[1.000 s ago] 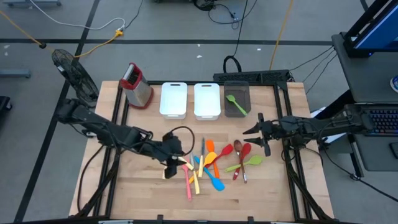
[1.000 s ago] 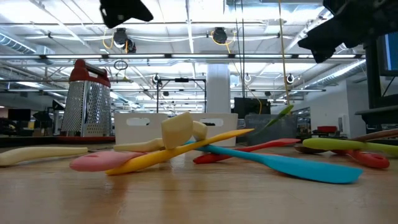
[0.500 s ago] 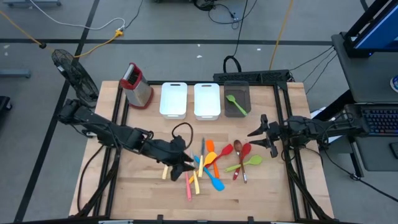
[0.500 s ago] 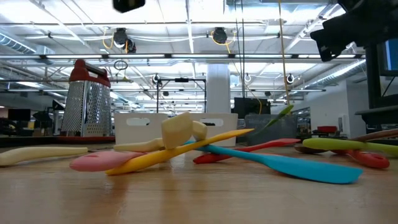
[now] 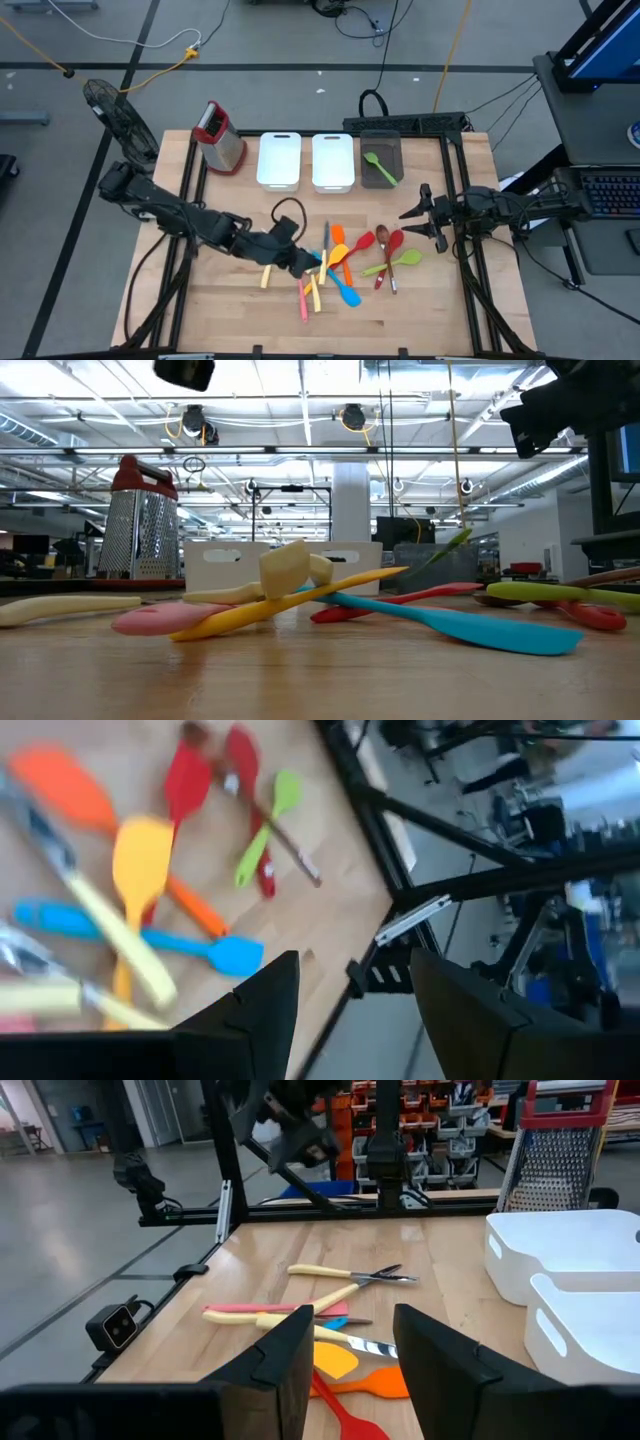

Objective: Pick & Place Kitchen Items
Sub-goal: Put the pink spatula into the black bin

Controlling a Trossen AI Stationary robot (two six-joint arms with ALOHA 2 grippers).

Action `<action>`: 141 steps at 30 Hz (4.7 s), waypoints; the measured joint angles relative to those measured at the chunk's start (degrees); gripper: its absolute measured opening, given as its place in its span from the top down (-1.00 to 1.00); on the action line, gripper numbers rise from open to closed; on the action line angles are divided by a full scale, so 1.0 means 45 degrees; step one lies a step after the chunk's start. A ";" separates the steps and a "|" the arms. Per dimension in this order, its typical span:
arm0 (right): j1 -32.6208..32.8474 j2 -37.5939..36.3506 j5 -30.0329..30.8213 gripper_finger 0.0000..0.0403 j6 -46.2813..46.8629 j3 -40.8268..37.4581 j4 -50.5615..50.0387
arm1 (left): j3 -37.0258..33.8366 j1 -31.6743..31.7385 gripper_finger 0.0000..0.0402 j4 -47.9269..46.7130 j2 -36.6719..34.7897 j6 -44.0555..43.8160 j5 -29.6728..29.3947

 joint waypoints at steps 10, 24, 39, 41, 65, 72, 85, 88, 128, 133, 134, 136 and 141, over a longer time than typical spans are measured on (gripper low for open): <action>0.0000 0.0005 0.0000 0.34 0.0005 0.0000 -0.0110 | 0.0800 -0.0105 0.00 -0.3194 0.2162 -0.4929 0.2623; 0.0000 0.0000 0.0000 0.34 0.0005 0.0000 -0.0627 | 0.0849 -0.0658 0.00 -0.3172 0.2681 -0.4937 0.2302; 0.0000 0.0000 0.0009 0.34 -0.0251 0.0000 -0.0634 | 0.0849 -0.0680 0.00 -0.5427 0.2681 -0.7800 0.2478; 0.0000 -0.0002 0.0063 0.34 -0.0504 0.0000 -0.0634 | 0.0849 -0.0657 0.00 -0.5378 0.2681 -0.7807 0.2426; 0.0000 -0.1928 0.0119 0.34 -0.0223 0.0015 -0.1562 | 0.0844 -0.0627 0.00 -0.3393 0.4247 -0.8283 0.2181; 0.0000 -0.1928 0.0114 0.34 -0.0223 0.0015 -0.1493 | 0.0834 -0.0627 0.00 -0.3278 0.4352 -0.8644 0.2626; 0.0000 -0.1928 0.0112 0.34 -0.0228 0.0015 -0.1493 | 0.0834 -0.0629 0.00 -0.3871 0.4352 -0.8628 0.2395; 0.0000 -0.1928 0.0112 0.34 -0.0228 0.0015 -0.1493 | 0.0834 -0.0557 0.00 -0.3963 0.4352 -0.8623 0.2396; 0.0000 -0.1928 0.0111 0.34 -0.0223 0.0010 -0.1484 | 0.0766 -0.0301 0.00 -0.4308 0.4347 -0.8223 0.2415; 0.0000 -0.1928 0.0112 0.34 -0.0223 0.0005 -0.1484 | 0.0766 -0.0282 0.00 -0.4303 0.4347 -0.8279 0.2430; 0.0000 -0.1928 0.0112 0.34 -0.0223 0.0005 -0.1484 | 0.0766 -0.0282 0.00 -0.4303 0.4347 -0.8283 0.2455; 0.0000 -0.1928 0.0112 0.34 -0.0223 0.0005 -0.1484 | 0.0766 -0.0278 0.00 -0.4237 0.4447 -0.8301 0.2542; -0.0005 -0.1923 0.0110 0.34 -0.0211 0.0005 -0.1474 | 0.0766 -0.0177 0.00 -0.3839 0.5203 -0.8319 0.3326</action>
